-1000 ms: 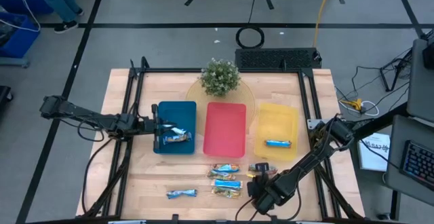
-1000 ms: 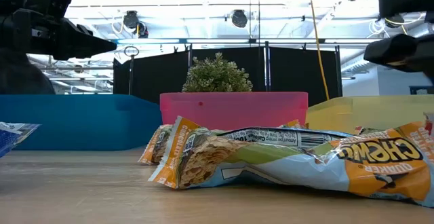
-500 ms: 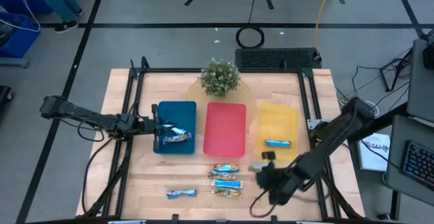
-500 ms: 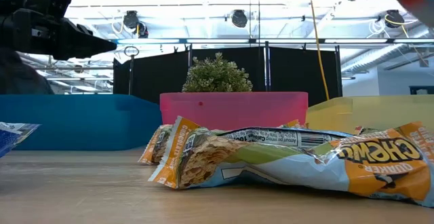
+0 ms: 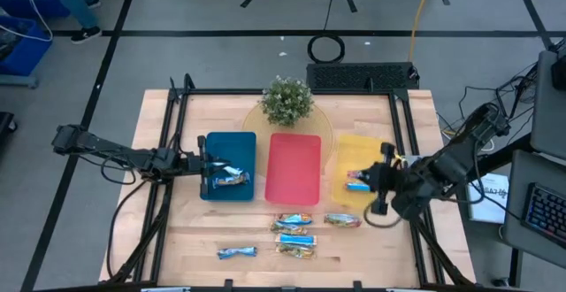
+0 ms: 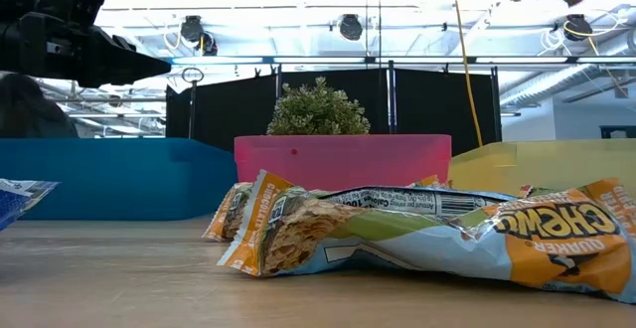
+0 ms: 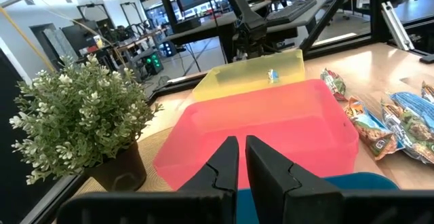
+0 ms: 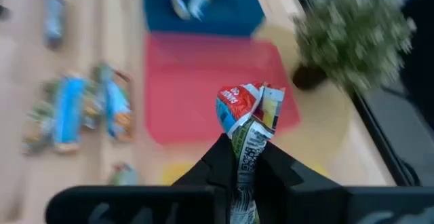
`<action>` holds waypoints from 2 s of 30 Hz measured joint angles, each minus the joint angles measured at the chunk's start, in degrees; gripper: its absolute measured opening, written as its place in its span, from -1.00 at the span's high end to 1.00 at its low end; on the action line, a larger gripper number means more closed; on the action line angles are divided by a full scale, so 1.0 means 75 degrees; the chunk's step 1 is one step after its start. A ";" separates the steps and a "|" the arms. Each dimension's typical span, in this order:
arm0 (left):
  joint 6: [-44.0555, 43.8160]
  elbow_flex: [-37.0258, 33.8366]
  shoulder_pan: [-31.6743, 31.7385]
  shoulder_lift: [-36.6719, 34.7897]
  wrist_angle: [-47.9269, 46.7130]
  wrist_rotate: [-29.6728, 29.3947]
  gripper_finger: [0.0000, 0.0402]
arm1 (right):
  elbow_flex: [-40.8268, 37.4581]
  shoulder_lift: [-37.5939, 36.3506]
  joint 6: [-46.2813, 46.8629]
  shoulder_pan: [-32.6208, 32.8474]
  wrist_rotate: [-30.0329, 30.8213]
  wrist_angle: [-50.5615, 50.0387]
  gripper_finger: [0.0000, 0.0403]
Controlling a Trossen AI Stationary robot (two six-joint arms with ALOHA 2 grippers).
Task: Pick and place Granola Bars by type
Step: Put the bottom red granola bar into the yellow bin, then put the blue granola bar into the blue bin
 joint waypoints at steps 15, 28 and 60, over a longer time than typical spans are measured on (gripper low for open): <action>-0.0087 0.0000 0.0000 0.0001 -0.0003 -0.0003 0.82 | -0.3927 0.0004 -0.0487 -0.2850 -0.2793 0.2194 0.86; -0.0080 0.0000 0.0000 0.0003 -0.0052 -0.0003 0.82 | -0.4748 0.0001 -0.0553 -0.3465 -0.3913 0.2967 0.38; -0.1478 0.0000 0.0000 0.0003 -0.0149 -0.0073 0.82 | -0.6378 -0.3529 -0.4580 -0.2214 -0.1870 0.8126 0.93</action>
